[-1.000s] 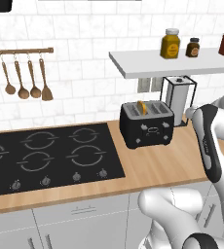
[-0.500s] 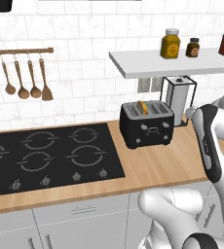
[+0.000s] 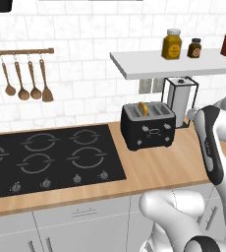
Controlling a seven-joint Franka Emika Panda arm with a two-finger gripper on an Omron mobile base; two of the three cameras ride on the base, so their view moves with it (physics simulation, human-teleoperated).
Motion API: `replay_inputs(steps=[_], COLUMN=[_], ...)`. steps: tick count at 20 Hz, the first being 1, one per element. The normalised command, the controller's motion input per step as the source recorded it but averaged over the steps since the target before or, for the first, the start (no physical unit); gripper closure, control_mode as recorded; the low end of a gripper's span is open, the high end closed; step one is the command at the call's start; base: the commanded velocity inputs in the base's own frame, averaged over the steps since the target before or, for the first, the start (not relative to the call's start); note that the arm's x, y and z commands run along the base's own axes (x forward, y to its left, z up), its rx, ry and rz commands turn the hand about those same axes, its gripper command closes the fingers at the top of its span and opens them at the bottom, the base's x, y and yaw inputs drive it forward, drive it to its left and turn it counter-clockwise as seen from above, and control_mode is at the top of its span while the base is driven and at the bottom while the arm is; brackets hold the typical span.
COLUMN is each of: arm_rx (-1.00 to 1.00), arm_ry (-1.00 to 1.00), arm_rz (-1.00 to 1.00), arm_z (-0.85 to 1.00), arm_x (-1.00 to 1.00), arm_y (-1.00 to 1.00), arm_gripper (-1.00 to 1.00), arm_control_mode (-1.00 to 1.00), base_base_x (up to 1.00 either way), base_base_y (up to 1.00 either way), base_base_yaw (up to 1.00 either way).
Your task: Start the toaster. Once the lever pops up, take the bread to the plate on the dining counter.
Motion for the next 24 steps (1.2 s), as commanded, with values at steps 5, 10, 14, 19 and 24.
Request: replay_inputs(steps=[5, 10, 14, 19, 24], arm_rx=[0.0, 0.0, 0.0, 0.0, 0.0], arm_ry=[0.0, 0.0, 0.0, 0.0, 0.0], arm_rz=[0.0, 0.0, 0.0, 0.0, 0.0], arm_z=[0.0, 0.0, 0.0, 0.0, 0.0], arm_x=[0.0, 0.0, 0.0, 0.0, 0.0], arm_y=[0.0, 0.0, 0.0, 0.0, 0.0], arm_gripper=[-1.0, -1.0, -1.0, -1.0, -1.0], arm_control_mode=[-1.0, -1.0, -1.0, -1.0, -1.0], base_base_x=[0.0, 0.0, 0.0, 0.0, 0.0], base_base_y=[0.0, 0.0, 0.0, 0.0, 0.0], base_base_yaw=[0.0, 0.0, 0.0, 0.0, 0.0])
